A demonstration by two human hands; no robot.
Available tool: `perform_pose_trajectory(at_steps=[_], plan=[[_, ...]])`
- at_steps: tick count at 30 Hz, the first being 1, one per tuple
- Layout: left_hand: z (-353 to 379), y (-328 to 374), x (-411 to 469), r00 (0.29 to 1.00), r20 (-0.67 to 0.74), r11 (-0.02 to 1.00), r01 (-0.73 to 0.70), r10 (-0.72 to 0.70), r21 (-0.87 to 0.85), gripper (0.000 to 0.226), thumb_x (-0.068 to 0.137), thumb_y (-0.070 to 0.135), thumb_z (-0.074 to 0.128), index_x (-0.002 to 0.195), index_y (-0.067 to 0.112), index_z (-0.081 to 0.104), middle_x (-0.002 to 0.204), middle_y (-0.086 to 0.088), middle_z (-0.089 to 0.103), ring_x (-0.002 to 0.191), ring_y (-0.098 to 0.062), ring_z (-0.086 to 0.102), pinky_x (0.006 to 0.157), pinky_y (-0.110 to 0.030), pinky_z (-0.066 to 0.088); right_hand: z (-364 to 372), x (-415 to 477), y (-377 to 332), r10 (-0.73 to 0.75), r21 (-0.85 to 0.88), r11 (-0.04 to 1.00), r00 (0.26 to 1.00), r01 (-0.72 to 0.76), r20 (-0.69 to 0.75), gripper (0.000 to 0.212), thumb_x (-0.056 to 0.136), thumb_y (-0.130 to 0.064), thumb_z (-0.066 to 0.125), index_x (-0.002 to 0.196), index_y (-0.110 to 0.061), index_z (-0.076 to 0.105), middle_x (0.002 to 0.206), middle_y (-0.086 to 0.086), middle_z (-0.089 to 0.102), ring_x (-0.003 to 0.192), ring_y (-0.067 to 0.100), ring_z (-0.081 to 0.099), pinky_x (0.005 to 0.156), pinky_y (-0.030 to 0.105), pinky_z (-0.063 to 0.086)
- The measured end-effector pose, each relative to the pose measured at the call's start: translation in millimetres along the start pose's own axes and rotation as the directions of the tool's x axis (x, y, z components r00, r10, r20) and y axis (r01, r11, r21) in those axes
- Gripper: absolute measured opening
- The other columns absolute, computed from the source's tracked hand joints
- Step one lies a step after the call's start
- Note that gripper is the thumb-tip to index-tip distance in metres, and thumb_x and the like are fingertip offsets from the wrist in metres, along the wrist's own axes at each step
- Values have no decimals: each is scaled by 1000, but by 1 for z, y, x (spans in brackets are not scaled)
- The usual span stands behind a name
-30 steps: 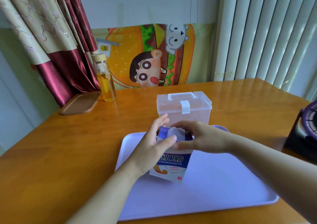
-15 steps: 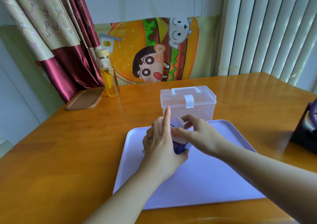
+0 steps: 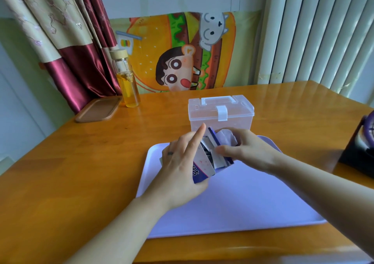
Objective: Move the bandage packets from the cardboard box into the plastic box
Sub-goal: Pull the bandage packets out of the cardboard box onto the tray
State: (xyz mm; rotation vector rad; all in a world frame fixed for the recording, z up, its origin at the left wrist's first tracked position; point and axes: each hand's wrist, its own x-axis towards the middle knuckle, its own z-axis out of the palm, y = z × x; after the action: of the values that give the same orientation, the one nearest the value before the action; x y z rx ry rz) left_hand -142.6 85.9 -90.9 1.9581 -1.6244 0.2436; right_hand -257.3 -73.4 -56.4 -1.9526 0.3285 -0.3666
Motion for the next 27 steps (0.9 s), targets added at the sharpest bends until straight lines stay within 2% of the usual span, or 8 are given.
perform_pose_trajectory(at_steps=[7, 10, 12, 14, 16, 19, 22, 27], plan=[[-4, -9, -3, 991, -125, 994, -64, 52, -89, 81, 71, 37, 68, 133, 30, 16, 140, 10, 20, 129, -12, 32, 105, -31, 37, -16, 5, 5, 160, 413, 900, 987, -139, -17, 34, 90, -19, 58, 124, -19, 54, 113, 4, 67, 95, 17, 67, 75, 33, 57], [-2, -17, -6, 989, -145, 993, -51, 35, -110, 68, 71, 38, 71, 117, 26, 23, 141, 6, 22, 123, -13, 40, 98, -20, 38, -20, 8, 12, 151, -29, 986, 947, -166, -284, 72, 78, -32, 74, 140, -24, 38, 130, -1, 51, 110, 18, 57, 87, 32, 50], [-1, -20, -8, 991, -127, 995, -49, 38, -85, 65, 71, 38, 73, 114, 25, 25, 140, 6, 21, 122, -12, 39, 93, -16, 38, -19, 6, 14, -19, -468, 870, 939, -154, -344, 78, 75, -32, 77, 141, -24, 36, 134, -1, 45, 117, 20, 48, 93, 30, 42], [-2, -20, -8, 993, -105, 998, -50, 46, -37, 67, 71, 36, 76, 115, 26, 26, 140, 6, 21, 121, -11, 37, 89, -16, 39, -16, 3, 13, -282, -776, 631, 929, -10, -241, 64, 77, -29, 75, 135, -23, 47, 133, 0, 49, 118, 24, 46, 94, 33, 37], [-3, -19, -8, 995, -93, 999, -42, 40, -20, 72, 71, 35, 78, 121, 28, 27, 139, 8, 20, 121, -11, 38, 90, -17, 40, -12, 1, 6, -454, -830, 533, 883, 167, -114, 32, 82, -23, 70, 113, -22, 66, 112, -3, 64, 101, 17, 57, 82, 27, 39], [-5, -19, -6, 996, -92, 1000, -21, 21, 3, 84, 70, 35, 78, 133, 31, 23, 139, 11, 19, 122, -9, 36, 96, -19, 38, -7, -3, -8, -335, -654, 731, 937, 195, -95, 16, 92, -23, 57, 100, -22, 70, 93, -12, 70, 77, -6, 57, 66, 8, 40], [-6, -22, -5, 997, -72, 999, -11, 14, 39, 96, 71, 36, 78, 141, 34, 12, 141, 13, 15, 127, -9, 31, 102, -23, 34, -11, -3, -16, -192, -465, 875, 978, 133, -81, 18, 94, -26, 53, 96, -22, 70, 92, -15, 71, 88, 1, 63, 75, 10, 45], [-6, -22, -4, 998, -55, 994, -13, 18, 105, 104, 71, 38, 78, 143, 35, 4, 143, 14, 12, 127, -10, 30, 102, -24, 32, -9, -7, -22, -93, -363, 925, 992, 116, 81, 20, 94, -29, 51, 95, -22, 70, 81, -11, 73, 83, 2, 65, 79, 22, 50]])
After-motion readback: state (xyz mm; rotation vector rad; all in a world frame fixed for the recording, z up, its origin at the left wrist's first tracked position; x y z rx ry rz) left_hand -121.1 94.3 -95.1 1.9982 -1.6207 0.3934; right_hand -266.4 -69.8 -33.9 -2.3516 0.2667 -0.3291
